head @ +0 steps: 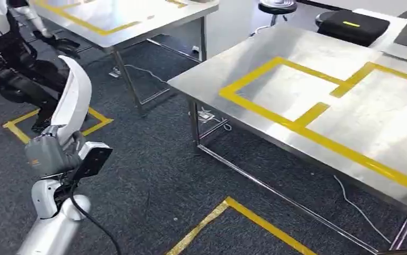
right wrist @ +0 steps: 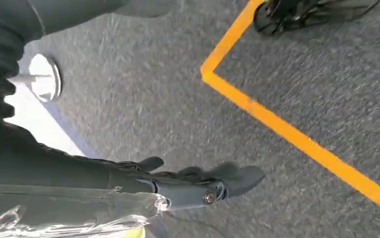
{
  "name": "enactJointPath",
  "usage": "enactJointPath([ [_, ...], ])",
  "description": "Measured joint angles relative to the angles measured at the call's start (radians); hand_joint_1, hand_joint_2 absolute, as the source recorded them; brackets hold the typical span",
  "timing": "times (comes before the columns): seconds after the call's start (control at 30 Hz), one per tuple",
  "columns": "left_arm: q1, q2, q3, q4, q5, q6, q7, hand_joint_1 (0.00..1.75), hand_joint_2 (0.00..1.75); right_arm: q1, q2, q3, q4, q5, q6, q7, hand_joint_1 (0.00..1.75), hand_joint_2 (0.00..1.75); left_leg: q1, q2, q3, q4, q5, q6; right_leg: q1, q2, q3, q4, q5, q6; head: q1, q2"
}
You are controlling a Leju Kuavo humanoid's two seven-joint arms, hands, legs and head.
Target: Take the parts from the cabinet and place them on the table.
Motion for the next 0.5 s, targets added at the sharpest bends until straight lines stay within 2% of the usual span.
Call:
enactJointPath([
  [0.03, 0.001, 0.001, 0.000, 0.000, 0.000, 0.000, 0.000, 1.75, 1.75, 0.000, 0.000, 0.000, 0.000, 0.000, 0.000, 0.000, 0.00, 1.75, 0.003, -0.006, -0.004, -0.056, 0.058, -0.005, -0.006, 0.015, 0.027, 0.000, -0.021, 0.006, -0.002, 0.000],
  [0.07, 0.004, 0.005, 0.000, 0.000, 0.000, 0.000, 0.000, 1.75, 1.75, 0.000, 0.000, 0.000, 0.000, 0.000, 0.000, 0.000, 0.00, 1.75, 0.011, -0.024, -0.005, -0.121, 0.186, -0.018, -0.010, 0.026, 0.044, -0.001, -0.044, 0.016, -0.001, 0.000],
  [0.1, 0.009, 0.006, -0.001, 0.002, 0.000, 0.000, 0.000, 1.75, 1.75, -0.003, -0.001, 0.000, 0.000, 0.000, 0.000, 0.000, 0.00, 1.75, 0.021, -0.048, -0.014, -0.208, 0.324, -0.021, -0.009, 0.036, 0.065, 0.008, -0.063, 0.022, -0.010, 0.000],
  [0.13, 0.011, 0.006, -0.002, 0.003, -0.001, 0.002, 0.000, 1.75, 1.75, -0.002, -0.001, 0.000, 0.000, -0.002, 0.000, 0.000, 0.00, 1.75, 0.015, -0.035, -0.007, -0.229, 0.357, -0.011, -0.007, 0.050, 0.065, 0.000, -0.084, 0.028, -0.018, 0.000],
  [0.17, 0.010, 0.005, -0.002, 0.002, -0.001, 0.002, 0.000, 1.75, 1.75, -0.002, 0.000, 0.001, 0.000, 0.000, 0.000, 0.000, 0.00, 1.75, 0.010, -0.035, 0.002, -0.229, 0.346, 0.002, -0.014, 0.056, 0.084, -0.026, -0.100, 0.034, -0.017, 0.000],
  [0.2, 0.003, 0.002, -0.002, 0.000, 0.000, 0.003, 0.002, 1.75, 1.75, 0.000, 0.000, 0.002, 0.000, 0.000, 0.000, 0.000, 0.00, 1.75, 0.011, -0.032, 0.012, -0.240, 0.341, 0.014, -0.014, 0.054, 0.097, -0.014, -0.070, 0.046, -0.018, 0.000],
  [0.23, -0.003, 0.000, -0.001, 0.000, 0.000, 0.003, 0.003, 1.75, 1.75, -0.001, 0.000, 0.003, 0.000, 0.000, 0.000, 0.000, 0.00, 1.75, 0.011, -0.024, 0.030, -0.241, 0.337, 0.026, -0.013, 0.052, 0.082, 0.009, -0.051, 0.047, -0.016, 0.000],
  [0.27, -0.004, 0.001, 0.000, 0.000, -0.001, 0.003, 0.003, 1.75, 1.75, -0.001, 0.000, 0.003, 0.000, 0.000, 0.000, 0.000, 0.00, 1.75, 0.011, -0.019, 0.047, -0.245, 0.329, 0.035, -0.011, 0.008, 0.047, 0.079, -0.017, 0.052, -0.011, 0.001],
  [0.3, -0.001, 0.000, 0.000, 0.000, -0.001, 0.003, 0.003, 1.75, 1.75, -0.003, 0.000, 0.005, 0.000, 0.000, 0.000, 0.000, 0.00, 1.75, 0.009, -0.012, 0.067, -0.248, 0.310, 0.043, -0.008, -0.051, -0.011, 0.179, 0.017, 0.055, -0.006, 0.000],
  [0.33, 0.003, 0.000, 0.000, 0.000, -0.001, 0.003, 0.003, 1.75, 1.75, -0.005, 0.000, 0.006, 0.000, 0.000, 0.000, 0.000, 0.00, 1.75, 0.006, -0.003, 0.086, -0.248, 0.292, 0.046, -0.005, -0.076, -0.068, 0.254, 0.009, 0.055, -0.004, 0.000],
  [0.37, 0.006, 0.000, 0.000, 0.000, -0.001, 0.003, 0.003, 1.75, 1.75, -0.005, 0.000, 0.006, 0.000, 0.000, 0.000, 0.000, 0.00, 1.75, 0.003, 0.007, 0.112, -0.250, 0.268, 0.050, -0.003, -0.084, -0.123, 0.302, -0.042, 0.054, -0.005, 0.001],
  [0.4, 0.006, 0.000, 0.000, 0.000, -0.001, 0.003, 0.003, 1.75, 1.75, -0.002, 0.001, 0.008, 0.000, 0.000, 0.000, 0.000, 0.00, 1.75, 0.001, 0.014, 0.138, -0.252, 0.246, 0.053, -0.003, -0.085, -0.161, 0.315, -0.105, 0.053, -0.003, 0.000],
  [0.43, 0.006, 0.000, 0.000, 0.000, -0.001, 0.003, 0.003, 1.75, 1.75, 0.001, 0.001, 0.008, 0.000, 0.000, 0.000, 0.000, 0.00, 1.75, -0.002, 0.021, 0.168, -0.255, 0.224, 0.056, -0.002, -0.085, -0.191, 0.311, -0.168, 0.050, -0.002, 0.000],
  [0.47, 0.006, 0.000, 0.000, 0.000, -0.001, 0.003, 0.003, 1.75, 1.75, 0.004, 0.001, 0.009, 0.000, 0.000, 0.000, 0.000, 0.00, 1.75, -0.007, 0.029, 0.204, -0.259, 0.200, 0.059, -0.002, -0.086, -0.217, 0.292, -0.214, 0.047, -0.001, 0.001],
  [0.5, 0.006, 0.000, 0.000, 0.000, -0.001, 0.003, 0.003, 1.75, 1.75, 0.006, 0.001, 0.009, 0.000, 0.000, 0.000, 0.000, 0.00, 1.75, -0.013, 0.039, 0.247, -0.264, 0.172, 0.060, 0.001, -0.087, -0.237, 0.248, -0.218, 0.040, 0.000, 0.000],
])
